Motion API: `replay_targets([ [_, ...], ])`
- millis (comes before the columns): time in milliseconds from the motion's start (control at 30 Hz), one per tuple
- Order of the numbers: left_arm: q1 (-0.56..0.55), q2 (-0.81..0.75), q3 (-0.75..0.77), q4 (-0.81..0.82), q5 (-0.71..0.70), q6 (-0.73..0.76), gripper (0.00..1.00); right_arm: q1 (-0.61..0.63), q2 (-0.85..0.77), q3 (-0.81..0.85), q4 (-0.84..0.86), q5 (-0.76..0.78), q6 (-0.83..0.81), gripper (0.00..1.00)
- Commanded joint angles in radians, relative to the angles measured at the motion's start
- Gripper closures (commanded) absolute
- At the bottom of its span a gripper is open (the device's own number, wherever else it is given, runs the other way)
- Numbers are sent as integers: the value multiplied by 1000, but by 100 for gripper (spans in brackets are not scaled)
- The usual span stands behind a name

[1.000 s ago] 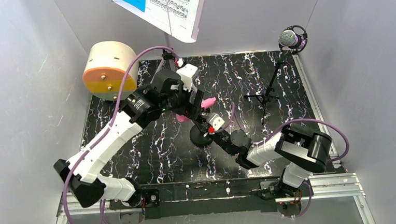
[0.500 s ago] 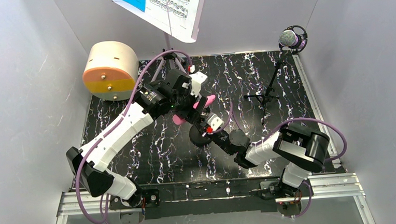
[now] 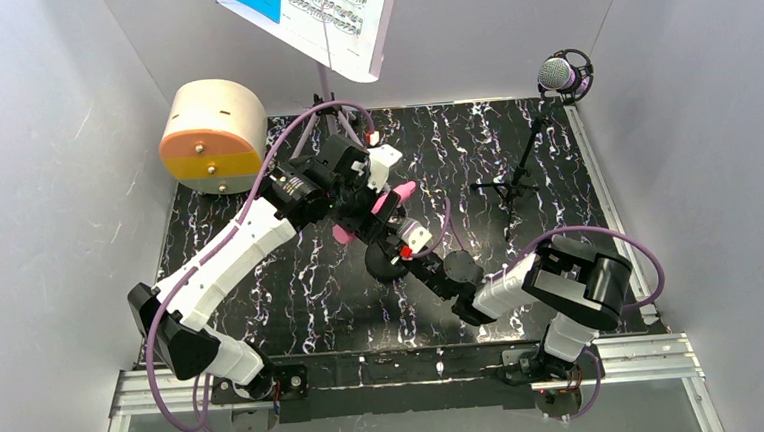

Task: Pack up the instrument practice props
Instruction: Pick up the microphone from the microphone stand.

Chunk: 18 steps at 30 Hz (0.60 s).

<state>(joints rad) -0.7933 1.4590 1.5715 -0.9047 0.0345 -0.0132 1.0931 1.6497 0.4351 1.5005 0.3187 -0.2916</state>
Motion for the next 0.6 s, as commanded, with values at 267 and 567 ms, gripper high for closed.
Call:
replay_targets([
  [267, 6, -42, -7, -60, -15, 35, 35, -18, 47, -56, -161, 23, -65, 99],
  [567, 7, -58, -2, -76, -51, 44, 38, -26, 57, -66, -151, 26, -65, 99],
])
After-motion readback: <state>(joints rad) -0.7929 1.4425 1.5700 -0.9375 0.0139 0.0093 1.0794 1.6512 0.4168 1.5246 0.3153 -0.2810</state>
